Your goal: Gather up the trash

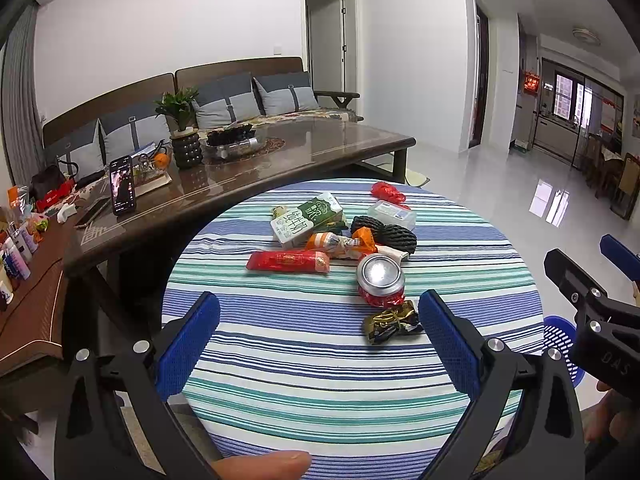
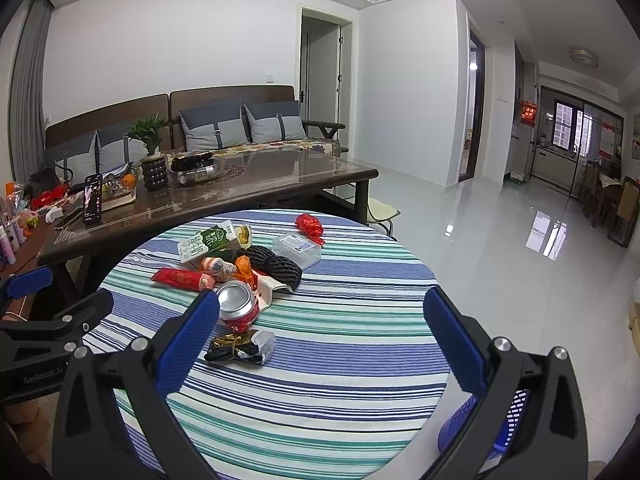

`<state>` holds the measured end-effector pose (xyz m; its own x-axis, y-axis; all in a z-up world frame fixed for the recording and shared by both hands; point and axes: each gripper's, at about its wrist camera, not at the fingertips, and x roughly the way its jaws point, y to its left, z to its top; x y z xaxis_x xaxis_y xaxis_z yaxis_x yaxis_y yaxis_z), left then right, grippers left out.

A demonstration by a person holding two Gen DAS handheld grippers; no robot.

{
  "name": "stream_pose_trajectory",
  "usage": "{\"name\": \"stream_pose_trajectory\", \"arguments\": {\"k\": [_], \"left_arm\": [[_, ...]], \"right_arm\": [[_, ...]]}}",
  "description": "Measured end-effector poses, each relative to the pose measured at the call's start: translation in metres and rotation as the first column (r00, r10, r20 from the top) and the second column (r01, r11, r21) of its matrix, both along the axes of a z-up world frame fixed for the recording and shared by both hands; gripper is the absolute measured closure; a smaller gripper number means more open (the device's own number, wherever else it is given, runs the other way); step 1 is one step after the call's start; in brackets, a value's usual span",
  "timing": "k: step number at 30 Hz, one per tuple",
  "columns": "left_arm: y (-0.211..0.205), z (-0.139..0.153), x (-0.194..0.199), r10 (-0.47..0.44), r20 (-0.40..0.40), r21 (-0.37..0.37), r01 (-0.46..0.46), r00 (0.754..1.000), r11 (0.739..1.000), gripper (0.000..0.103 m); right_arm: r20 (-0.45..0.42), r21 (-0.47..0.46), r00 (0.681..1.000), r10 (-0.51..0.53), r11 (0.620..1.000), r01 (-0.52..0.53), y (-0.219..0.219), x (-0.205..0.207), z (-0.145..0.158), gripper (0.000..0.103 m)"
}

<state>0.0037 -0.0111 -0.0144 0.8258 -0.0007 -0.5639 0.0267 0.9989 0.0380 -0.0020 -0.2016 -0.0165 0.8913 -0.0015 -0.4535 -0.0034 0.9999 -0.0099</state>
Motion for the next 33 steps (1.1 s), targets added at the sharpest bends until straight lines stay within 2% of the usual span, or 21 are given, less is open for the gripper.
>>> {"name": "stream_pose_trajectory", "arguments": {"k": [33], "left_arm": [[-0.0025, 0.0017, -0.0012, -0.004, -0.006, 0.011, 0.004, 1.0, 1.0, 0.005]], "right_arm": [[-0.012, -0.007, 1.0, -0.003, 1.0, 0.003, -0.003, 0.0008, -0.0006, 0.005]]}}
